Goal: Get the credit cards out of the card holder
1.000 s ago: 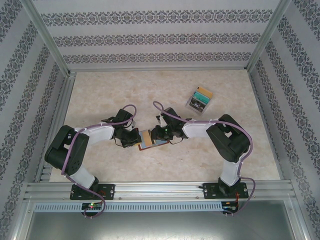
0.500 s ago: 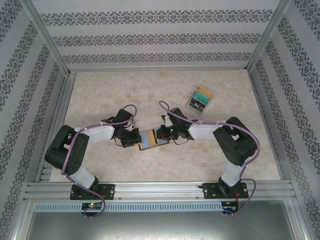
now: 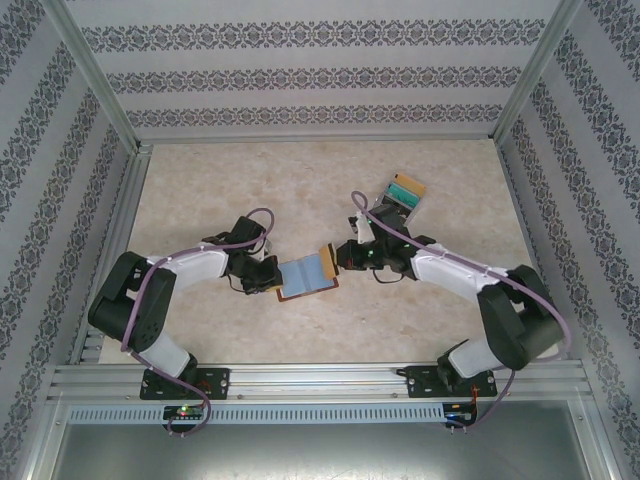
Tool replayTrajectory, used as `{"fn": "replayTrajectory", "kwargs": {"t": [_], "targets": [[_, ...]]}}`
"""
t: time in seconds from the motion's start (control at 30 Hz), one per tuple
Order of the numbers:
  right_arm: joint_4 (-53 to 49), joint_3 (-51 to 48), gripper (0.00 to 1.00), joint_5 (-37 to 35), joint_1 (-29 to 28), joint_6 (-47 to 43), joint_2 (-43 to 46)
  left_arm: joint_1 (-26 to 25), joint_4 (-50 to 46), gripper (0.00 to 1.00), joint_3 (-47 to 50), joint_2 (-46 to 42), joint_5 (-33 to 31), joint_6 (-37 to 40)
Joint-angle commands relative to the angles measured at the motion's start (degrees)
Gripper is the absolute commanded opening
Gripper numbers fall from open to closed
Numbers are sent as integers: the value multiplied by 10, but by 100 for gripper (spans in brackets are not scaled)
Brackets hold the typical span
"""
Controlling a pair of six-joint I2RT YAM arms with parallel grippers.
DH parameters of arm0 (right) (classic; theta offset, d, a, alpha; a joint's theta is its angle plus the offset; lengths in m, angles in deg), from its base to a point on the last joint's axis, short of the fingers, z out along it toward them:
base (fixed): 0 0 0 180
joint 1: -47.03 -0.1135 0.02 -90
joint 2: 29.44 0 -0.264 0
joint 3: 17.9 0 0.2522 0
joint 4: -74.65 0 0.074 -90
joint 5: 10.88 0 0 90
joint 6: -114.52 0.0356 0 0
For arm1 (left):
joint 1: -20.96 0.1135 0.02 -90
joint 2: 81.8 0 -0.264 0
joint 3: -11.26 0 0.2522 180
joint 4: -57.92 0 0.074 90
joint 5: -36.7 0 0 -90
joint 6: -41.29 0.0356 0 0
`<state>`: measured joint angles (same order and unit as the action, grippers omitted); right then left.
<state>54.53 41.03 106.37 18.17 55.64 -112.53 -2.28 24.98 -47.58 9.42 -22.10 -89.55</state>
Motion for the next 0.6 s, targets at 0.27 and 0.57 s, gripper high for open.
{"fn": "replayTrajectory", "kwargs": {"t": [0.27,0.57], "targets": [[-196,90,0,-100,50,-140,119,1,-45,18,-62,-36,0,23],[-215,117,0,-198,88,-284,170,6,-73,89,-109,-50,-15,36]]}}
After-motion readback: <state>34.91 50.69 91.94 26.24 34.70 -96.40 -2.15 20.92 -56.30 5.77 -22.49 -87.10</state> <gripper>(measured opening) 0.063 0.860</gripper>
